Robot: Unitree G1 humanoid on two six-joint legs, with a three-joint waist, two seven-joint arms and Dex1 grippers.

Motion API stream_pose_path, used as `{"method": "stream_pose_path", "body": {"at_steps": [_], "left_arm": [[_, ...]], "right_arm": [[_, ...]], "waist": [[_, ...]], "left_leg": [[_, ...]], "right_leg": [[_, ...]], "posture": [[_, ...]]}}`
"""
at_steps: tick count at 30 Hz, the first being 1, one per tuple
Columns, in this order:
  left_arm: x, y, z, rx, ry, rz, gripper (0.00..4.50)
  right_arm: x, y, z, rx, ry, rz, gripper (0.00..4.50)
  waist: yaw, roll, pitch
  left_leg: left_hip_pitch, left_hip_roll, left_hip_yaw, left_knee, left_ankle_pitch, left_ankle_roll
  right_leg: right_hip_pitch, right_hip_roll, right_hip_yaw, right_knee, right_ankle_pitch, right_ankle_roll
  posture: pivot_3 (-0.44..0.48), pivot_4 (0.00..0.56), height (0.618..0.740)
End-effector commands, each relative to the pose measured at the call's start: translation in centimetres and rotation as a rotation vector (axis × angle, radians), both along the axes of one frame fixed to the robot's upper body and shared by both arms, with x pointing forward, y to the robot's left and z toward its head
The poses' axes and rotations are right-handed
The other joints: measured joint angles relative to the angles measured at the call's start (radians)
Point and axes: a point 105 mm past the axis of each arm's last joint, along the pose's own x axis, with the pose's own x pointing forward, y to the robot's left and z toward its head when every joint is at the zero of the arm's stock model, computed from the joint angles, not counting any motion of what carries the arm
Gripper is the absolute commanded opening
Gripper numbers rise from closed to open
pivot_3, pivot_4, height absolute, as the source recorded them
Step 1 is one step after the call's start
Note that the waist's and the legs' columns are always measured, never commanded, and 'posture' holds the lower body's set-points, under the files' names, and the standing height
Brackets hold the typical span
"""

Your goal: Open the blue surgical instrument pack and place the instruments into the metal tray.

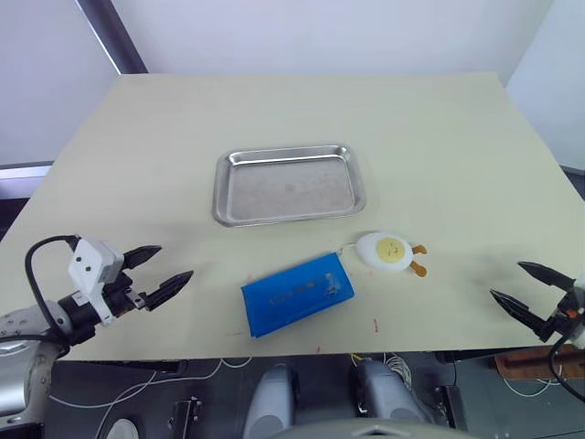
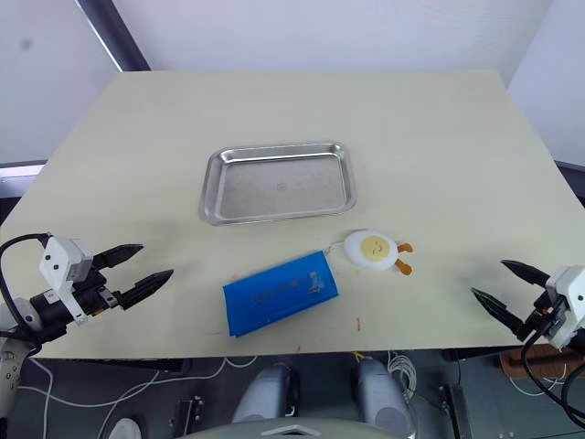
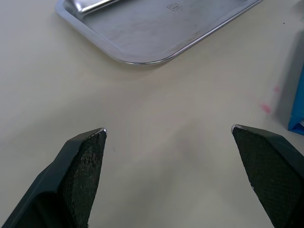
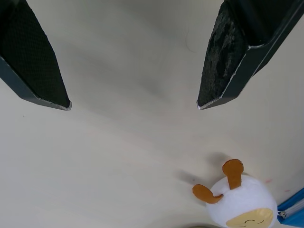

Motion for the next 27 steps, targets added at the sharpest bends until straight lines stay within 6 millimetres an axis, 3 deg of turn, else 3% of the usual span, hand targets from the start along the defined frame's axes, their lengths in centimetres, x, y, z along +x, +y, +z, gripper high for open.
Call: {"method": "stream_pose_path", "body": {"at_steps": [1, 16, 20, 27], "left_arm": [[0.0, -0.1, 0.6, 0.021, -0.025, -0.015, 4.50], [-0.9, 0.6, 0.0, 0.030, 0.001, -0.013, 4.50], [-2.3, 0.4, -1.0, 0.002, 0.110, -0.078, 4.50], [-2.7, -0.2, -0.5, -0.040, 0.086, -0.149, 4.50]], "right_arm": [[0.1, -0.1, 0.9, -0.019, -0.037, 0.011, 4.46], [0.5, 0.3, 0.6, 0.001, -0.027, 0.021, 4.46], [0.7, 1.2, 0.5, 0.014, 0.004, 0.055, 4.46], [0.5, 4.2, 1.2, 0.048, 0.030, 0.195, 4.46]], "waist": [[0.000, 0.000, 0.000], [0.000, 0.000, 0.000], [-0.001, 0.000, 0.000], [0.000, 0.000, 0.000]], "left_leg": [[0.000, 0.000, 0.000, 0.000, 0.000, 0.000], [0.000, 0.000, 0.000, 0.000, 0.000, 0.000], [0.001, 0.000, 0.000, 0.000, 0.000, 0.000], [0.001, 0.000, 0.001, 0.000, 0.000, 0.000]], "right_leg": [[0.000, 0.000, 0.000, 0.000, 0.000, 0.000], [0.000, 0.000, 0.000, 0.000, 0.001, -0.002], [0.000, 0.000, 0.000, 0.000, 0.001, -0.002], [0.000, 0.000, 0.001, 0.000, 0.000, 0.001]], "posture": [[0.000, 0.150, 0.740], [0.000, 0.150, 0.740], [0.000, 0.150, 0.740], [0.000, 0.150, 0.740]]}}
